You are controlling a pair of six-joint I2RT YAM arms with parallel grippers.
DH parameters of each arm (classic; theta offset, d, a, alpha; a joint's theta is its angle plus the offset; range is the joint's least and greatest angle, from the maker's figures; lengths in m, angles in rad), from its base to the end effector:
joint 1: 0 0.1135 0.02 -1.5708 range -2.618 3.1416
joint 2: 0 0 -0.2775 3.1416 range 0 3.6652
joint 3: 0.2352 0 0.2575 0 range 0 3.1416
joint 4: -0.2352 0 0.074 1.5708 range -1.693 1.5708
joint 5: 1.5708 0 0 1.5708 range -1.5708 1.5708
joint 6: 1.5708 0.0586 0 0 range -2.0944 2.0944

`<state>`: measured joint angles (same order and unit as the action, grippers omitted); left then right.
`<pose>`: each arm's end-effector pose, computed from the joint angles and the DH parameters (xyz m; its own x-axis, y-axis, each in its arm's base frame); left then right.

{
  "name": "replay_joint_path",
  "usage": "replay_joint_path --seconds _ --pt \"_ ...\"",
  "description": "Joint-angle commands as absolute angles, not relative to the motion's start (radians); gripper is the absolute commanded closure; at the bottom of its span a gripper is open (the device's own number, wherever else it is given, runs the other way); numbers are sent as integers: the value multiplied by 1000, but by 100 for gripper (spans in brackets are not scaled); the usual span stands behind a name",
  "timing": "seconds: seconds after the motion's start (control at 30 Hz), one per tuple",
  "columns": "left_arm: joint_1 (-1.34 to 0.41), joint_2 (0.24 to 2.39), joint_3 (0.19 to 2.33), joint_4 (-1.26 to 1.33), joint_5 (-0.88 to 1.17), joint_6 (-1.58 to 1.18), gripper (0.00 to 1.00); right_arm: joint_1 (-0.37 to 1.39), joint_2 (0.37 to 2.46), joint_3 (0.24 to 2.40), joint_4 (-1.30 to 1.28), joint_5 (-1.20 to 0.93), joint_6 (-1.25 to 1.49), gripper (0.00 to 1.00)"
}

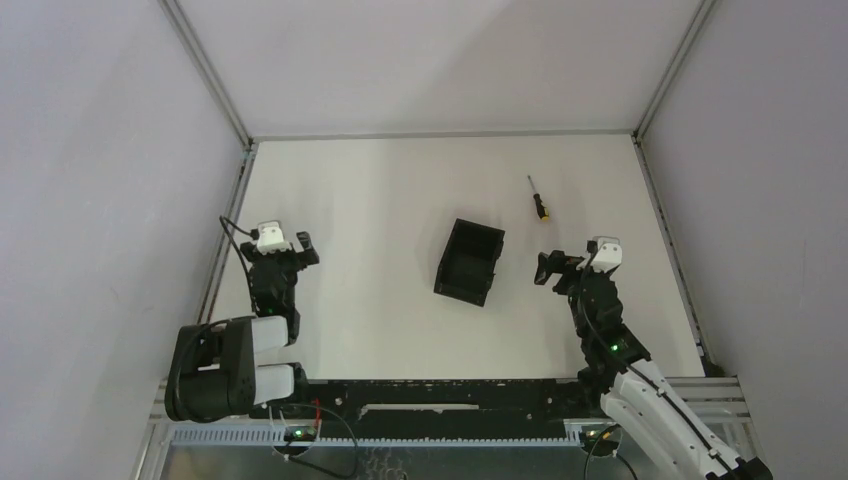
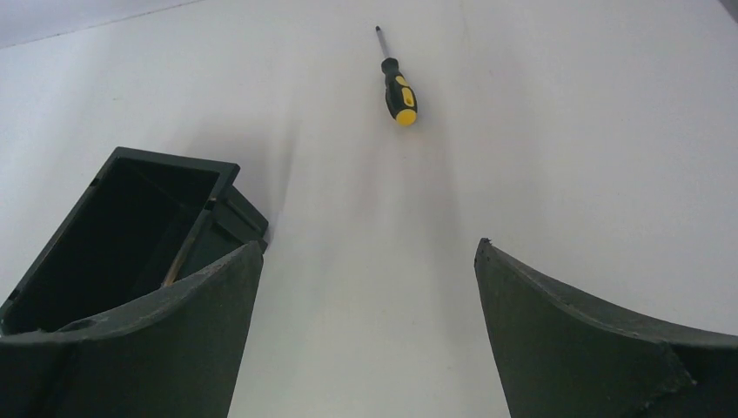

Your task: Put the screwdriver in the bin

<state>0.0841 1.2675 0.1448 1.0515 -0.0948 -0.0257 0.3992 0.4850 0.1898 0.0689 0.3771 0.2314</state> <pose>0.2304 0.0250 0.1692 -0.0663 -0.0313 -0.9973 -0.1795 0.9836 -0.0189 0.1528 0.0410 0.1986 -0.2083 0.1436 -0.9675 0.0175 0.9896 0.1431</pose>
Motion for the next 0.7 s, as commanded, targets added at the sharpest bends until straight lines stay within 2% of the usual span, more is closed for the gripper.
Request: replay_joint_path --seconds 0.0,0.37,0.5,0.67 --pt "77 1258 181 1078 -98 -16 0 409 495 242 83 408 241 0" --pt "77 1258 181 1078 -98 -16 0 408 644 325 66 406 249 0" --pt "77 1258 182 1078 -98 -16 0 371 842 561 -129 420 271 0" --pt "77 1258 182 1078 -98 -16 0 250 1263 1039 -502 321 301 0"
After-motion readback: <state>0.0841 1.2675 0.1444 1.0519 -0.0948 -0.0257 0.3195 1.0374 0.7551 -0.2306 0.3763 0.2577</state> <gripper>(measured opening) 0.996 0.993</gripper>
